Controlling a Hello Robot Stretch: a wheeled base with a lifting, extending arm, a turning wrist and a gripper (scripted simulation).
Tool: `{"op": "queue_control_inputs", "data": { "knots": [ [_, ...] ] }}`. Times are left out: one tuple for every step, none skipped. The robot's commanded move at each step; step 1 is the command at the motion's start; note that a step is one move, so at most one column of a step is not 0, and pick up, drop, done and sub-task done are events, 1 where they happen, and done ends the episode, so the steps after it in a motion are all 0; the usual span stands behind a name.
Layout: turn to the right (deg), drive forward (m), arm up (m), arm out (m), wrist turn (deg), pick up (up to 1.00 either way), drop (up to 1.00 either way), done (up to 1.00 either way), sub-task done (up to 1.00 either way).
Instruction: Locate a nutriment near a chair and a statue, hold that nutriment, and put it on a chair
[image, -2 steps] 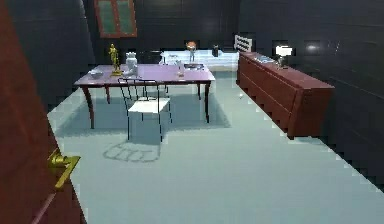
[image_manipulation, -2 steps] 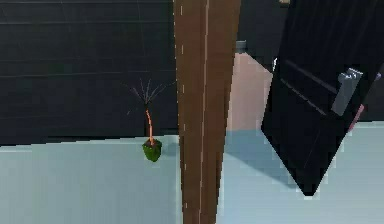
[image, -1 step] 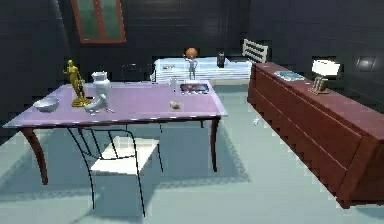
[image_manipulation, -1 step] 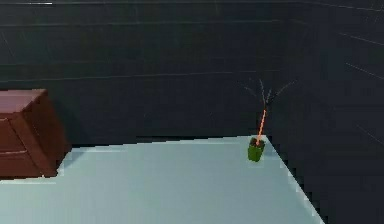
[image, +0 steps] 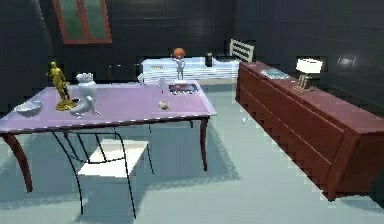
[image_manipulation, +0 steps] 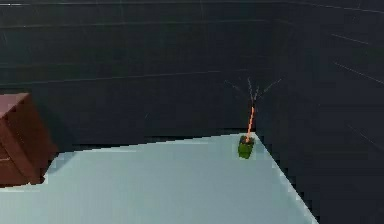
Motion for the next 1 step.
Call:
{"op": "queue_control_inputs", "data": {
  "knots": [
    [0.0, 0.25, 0.0, 0.0, 0.0, 0.0, 0.0, 0.0, 0.0]
  ]
}}
